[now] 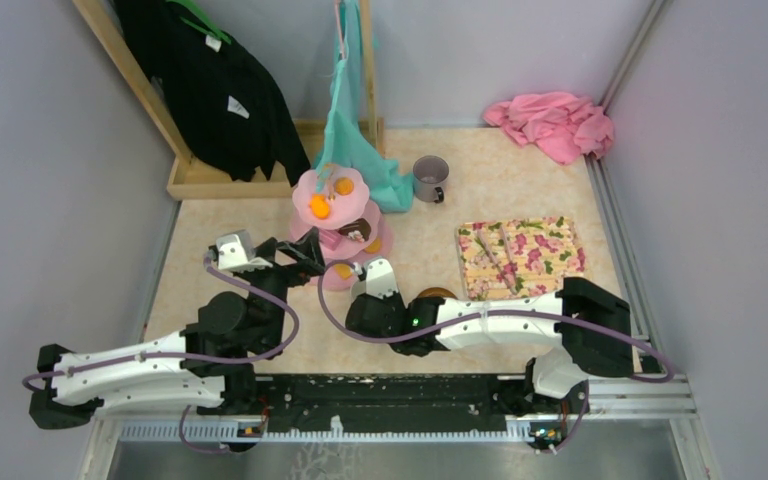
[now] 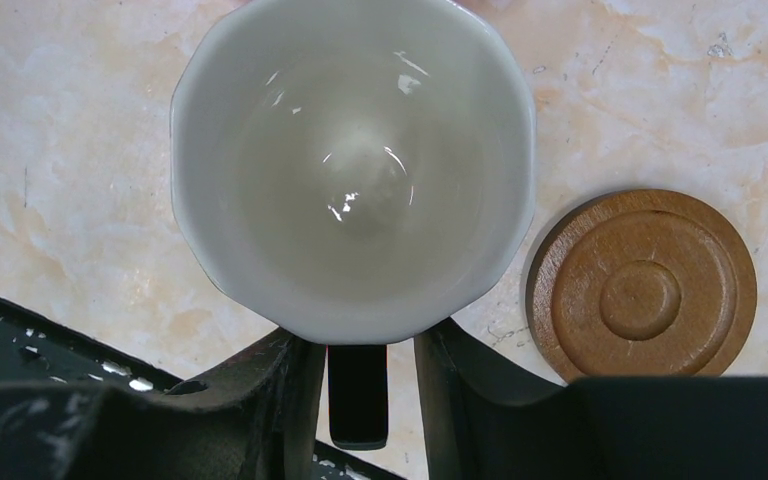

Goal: Serve the afternoon tea
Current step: Place the cup on the coaster.

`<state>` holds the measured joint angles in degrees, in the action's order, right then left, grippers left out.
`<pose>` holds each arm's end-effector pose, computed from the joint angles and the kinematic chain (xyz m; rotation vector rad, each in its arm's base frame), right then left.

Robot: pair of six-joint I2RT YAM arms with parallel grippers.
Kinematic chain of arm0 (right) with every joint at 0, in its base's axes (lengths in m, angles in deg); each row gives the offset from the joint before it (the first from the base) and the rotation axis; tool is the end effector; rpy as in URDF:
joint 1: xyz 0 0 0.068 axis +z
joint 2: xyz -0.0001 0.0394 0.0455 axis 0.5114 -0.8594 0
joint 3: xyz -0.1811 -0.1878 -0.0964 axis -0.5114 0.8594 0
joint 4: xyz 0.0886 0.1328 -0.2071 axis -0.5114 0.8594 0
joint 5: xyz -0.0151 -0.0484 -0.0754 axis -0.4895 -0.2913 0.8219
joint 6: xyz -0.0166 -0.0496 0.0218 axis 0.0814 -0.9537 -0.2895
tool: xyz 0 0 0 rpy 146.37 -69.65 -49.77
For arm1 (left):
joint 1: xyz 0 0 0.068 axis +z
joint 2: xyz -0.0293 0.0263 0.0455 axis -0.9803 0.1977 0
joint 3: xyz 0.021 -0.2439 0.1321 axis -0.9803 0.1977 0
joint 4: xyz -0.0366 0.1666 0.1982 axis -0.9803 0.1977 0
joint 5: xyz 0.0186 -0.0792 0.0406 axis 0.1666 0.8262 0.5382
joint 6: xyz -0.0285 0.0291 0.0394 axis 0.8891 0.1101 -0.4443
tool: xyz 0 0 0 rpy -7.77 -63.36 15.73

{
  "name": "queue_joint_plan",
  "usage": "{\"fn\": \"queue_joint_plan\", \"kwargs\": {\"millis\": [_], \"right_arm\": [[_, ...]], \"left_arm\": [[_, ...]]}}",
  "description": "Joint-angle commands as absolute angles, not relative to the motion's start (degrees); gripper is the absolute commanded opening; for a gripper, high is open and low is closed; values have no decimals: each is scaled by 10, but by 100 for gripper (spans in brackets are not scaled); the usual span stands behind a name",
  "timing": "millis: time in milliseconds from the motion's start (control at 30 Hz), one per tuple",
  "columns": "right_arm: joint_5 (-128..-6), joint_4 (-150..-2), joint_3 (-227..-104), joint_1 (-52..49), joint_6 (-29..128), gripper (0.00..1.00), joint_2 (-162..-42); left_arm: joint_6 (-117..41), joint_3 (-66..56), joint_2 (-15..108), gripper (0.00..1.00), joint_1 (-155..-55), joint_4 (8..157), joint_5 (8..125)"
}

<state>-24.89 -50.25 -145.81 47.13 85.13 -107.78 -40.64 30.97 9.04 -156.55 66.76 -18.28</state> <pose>0.0858 0.2928 0.2188 -0.5010 2.2916 0.2409 0.0661 -0.1248 0.3550 -0.3018 1.4868 -0.3489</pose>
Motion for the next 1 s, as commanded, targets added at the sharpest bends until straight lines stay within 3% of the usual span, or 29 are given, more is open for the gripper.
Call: {"fn": "queue_joint_plan", "kwargs": {"millis": [0, 100, 333, 967], "right_arm": [[-235, -508, -1488, 478, 862, 37, -1078], [-233, -500, -1494, 481, 863, 38, -1078], [-225, -483, -1510, 489, 862, 51, -1077], [-178, -398, -1552, 534, 889, 58, -1030]], "left_arm": [[-398, 307, 84, 93, -1562, 677, -181], [-398, 307, 82, 93, -1562, 679, -184], [-396, 307, 76, 93, -1562, 687, -186], [-353, 298, 59, 95, -1562, 749, -191]]}}
